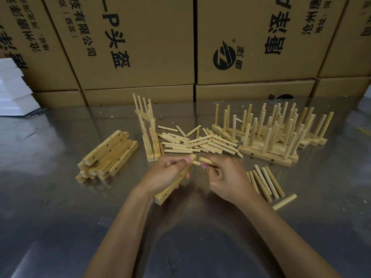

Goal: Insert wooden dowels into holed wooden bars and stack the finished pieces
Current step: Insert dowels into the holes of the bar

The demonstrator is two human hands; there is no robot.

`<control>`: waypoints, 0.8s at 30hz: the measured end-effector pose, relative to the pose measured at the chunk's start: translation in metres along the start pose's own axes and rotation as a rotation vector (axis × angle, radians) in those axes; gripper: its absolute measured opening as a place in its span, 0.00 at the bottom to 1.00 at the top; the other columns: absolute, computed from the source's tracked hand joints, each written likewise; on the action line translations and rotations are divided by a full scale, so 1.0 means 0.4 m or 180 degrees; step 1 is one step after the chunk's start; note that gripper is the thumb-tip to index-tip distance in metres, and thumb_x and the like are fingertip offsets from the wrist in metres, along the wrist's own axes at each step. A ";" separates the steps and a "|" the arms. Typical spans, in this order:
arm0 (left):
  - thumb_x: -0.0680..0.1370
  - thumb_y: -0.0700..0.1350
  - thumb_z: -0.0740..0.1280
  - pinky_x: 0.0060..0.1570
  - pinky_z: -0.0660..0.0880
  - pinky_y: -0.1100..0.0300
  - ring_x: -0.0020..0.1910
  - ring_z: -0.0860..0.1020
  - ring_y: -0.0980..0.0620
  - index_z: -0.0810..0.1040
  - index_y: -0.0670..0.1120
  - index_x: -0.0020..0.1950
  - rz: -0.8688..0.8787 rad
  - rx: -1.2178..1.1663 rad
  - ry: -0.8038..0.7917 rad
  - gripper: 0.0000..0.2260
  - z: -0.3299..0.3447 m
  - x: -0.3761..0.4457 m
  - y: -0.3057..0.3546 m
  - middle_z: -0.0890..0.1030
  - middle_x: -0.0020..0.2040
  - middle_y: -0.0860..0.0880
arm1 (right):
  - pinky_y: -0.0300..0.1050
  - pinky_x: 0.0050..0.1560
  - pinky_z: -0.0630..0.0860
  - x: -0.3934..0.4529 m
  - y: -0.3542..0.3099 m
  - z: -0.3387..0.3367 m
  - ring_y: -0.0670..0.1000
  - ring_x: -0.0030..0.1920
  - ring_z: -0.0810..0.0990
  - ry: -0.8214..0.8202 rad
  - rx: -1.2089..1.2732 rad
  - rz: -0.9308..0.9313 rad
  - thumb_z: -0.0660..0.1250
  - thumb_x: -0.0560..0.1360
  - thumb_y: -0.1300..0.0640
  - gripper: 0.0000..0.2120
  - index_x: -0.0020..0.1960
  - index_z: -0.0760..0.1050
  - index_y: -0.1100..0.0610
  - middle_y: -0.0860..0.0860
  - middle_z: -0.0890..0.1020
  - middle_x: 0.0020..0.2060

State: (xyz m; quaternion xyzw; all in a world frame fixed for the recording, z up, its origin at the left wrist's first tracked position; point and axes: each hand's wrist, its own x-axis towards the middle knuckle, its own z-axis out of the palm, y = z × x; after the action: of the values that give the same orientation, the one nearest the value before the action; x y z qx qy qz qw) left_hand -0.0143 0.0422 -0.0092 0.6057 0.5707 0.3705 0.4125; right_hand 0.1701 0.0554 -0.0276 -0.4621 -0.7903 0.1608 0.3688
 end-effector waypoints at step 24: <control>0.81 0.51 0.65 0.30 0.74 0.63 0.33 0.80 0.56 0.86 0.52 0.45 -0.0648 -0.1290 0.0721 0.11 -0.014 0.006 0.008 0.86 0.41 0.49 | 0.46 0.36 0.62 -0.039 -0.078 0.046 0.52 0.37 0.76 -0.0618 -0.0707 -0.0640 0.53 0.84 0.48 0.16 0.70 0.65 0.44 0.46 0.77 0.38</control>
State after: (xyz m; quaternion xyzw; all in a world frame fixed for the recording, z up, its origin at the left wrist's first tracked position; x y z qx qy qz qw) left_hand -0.0178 0.0451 -0.0040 0.4047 0.5854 0.4994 0.4941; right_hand 0.1422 0.0275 -0.0281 -0.4009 -0.8773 0.0787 0.2516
